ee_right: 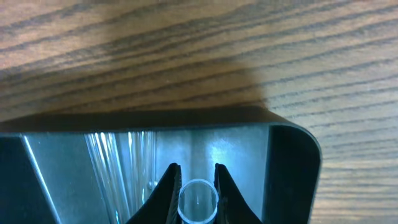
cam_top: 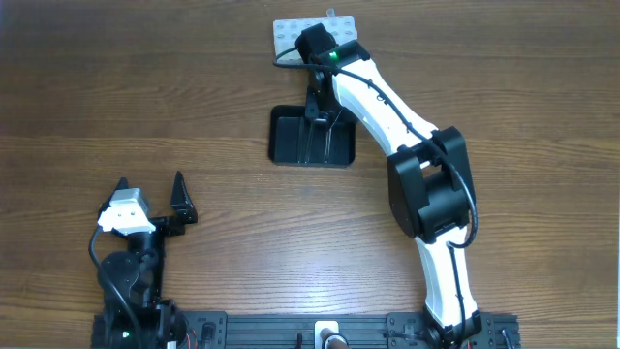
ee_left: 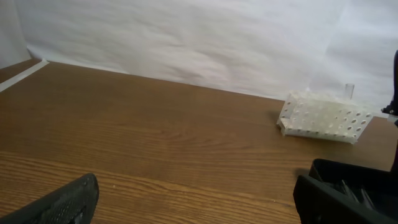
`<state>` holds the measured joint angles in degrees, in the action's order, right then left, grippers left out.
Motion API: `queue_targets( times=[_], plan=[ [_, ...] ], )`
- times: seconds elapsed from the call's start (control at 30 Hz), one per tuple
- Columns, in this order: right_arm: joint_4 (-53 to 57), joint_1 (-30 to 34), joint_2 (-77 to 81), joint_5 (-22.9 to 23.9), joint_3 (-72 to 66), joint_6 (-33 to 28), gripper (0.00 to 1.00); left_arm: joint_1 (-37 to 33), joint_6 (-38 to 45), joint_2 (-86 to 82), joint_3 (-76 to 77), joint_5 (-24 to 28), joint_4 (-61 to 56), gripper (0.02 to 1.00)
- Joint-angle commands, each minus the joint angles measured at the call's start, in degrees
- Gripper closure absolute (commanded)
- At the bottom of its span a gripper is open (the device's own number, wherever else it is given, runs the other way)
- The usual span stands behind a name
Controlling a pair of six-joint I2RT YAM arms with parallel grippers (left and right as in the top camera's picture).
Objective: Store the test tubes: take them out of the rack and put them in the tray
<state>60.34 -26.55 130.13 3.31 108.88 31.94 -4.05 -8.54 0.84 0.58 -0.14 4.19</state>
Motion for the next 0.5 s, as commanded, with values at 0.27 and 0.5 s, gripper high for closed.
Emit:
queue_targets(
  times=[0.27,0.5],
  plan=[
    [-2.4,0.2,4.6,0.2,0.9,0.8,0.809,-0.3,0.8,-0.5,-0.2,0.8,0.2,0.02],
    [-1.3,0.1,4.1,-0.7,3.0,0.8,0.663,-0.3,0.8,-0.5,-0.2,0.8,0.2,0.023]
  ],
)
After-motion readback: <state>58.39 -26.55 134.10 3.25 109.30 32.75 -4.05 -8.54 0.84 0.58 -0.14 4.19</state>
